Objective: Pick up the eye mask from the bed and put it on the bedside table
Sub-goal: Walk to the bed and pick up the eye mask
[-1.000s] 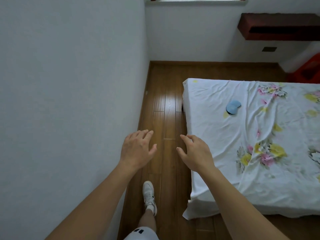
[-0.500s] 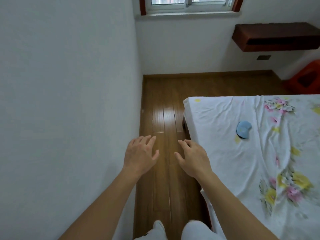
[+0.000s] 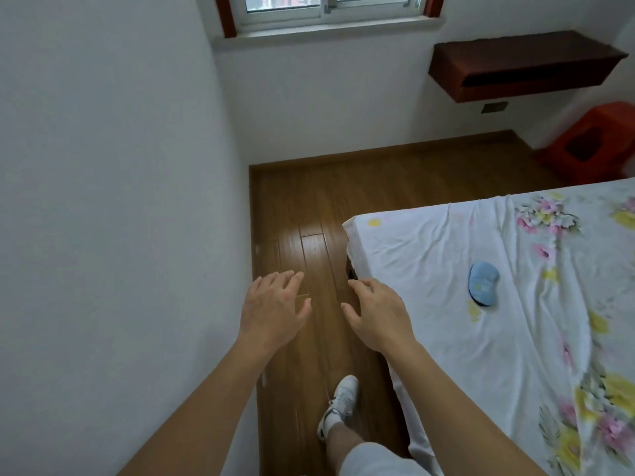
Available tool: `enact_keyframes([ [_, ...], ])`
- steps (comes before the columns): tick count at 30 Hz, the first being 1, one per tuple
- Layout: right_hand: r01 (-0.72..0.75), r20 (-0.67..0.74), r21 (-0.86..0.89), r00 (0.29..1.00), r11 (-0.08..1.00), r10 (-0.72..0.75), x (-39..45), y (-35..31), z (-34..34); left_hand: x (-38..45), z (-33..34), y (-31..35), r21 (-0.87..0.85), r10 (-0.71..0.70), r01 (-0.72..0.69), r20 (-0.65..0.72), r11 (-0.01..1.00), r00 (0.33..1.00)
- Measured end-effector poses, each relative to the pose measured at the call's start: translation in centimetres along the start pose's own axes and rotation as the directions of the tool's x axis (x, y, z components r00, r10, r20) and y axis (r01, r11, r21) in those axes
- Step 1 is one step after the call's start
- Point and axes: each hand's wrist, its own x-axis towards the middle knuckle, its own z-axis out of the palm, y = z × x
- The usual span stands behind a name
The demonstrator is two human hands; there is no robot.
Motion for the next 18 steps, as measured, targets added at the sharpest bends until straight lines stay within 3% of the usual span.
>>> enact_keyframes([
  [11,-0.180,-0.053,0.030,0.982,0.983,0.181,16.1,8.0,-4.6,21.5,2.1,5.3,0.009,0.188,-0.189,0.045,0.982,0.981],
  [18,-0.421,-0.072,0.063,0.902,0.905,0.425,19.1,15.6,-6.1,30.3,5.3,12.6,-0.044,0.427,-0.425,0.119,0.904,0.896],
])
